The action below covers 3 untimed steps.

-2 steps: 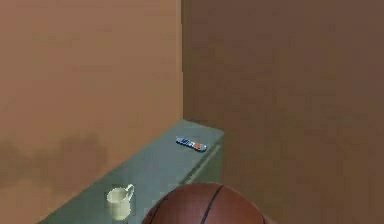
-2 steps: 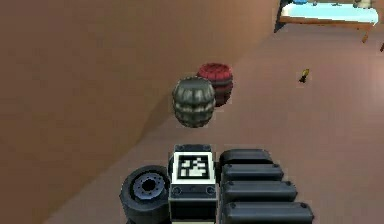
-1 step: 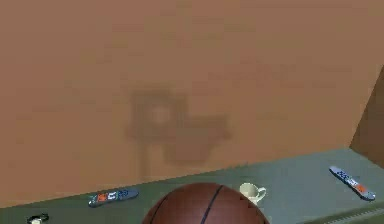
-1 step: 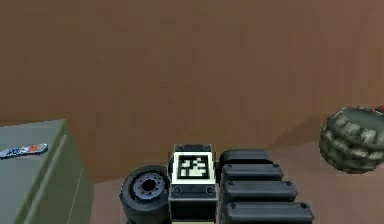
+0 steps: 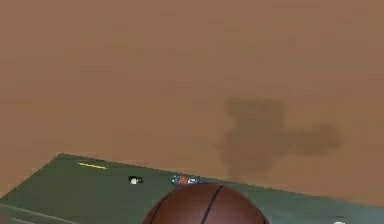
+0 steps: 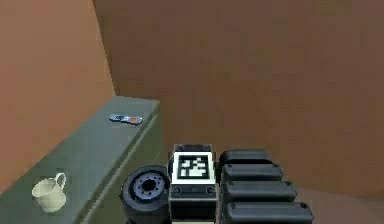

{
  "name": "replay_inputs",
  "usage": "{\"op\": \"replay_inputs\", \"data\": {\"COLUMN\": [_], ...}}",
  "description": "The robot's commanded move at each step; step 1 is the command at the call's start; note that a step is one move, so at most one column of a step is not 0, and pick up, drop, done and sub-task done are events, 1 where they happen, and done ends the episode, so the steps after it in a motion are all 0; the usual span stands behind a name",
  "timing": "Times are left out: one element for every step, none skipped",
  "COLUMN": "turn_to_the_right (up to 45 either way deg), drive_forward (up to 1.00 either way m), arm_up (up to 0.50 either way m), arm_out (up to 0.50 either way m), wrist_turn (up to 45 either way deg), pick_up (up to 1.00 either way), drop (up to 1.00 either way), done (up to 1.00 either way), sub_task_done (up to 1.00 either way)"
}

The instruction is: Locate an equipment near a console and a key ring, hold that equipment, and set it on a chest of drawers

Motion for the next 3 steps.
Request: {"op": "replay_inputs", "data": {"turn_to_the_right": [45.0, 45.0, 45.0], "drive_forward": [0.0, 0.0, 0.0], "arm_up": [0.0, 0.0, 0.0], "arm_out": [0.0, 0.0, 0.0], "wrist_turn": [0.0, 0.0, 0.0], "pick_up": [0.0, 0.0, 0.0], "drop": [0.0, 0.0, 0.0], "done": [0.0, 0.0, 0.0], "sub_task_done": [0.0, 0.0, 0.0]}}
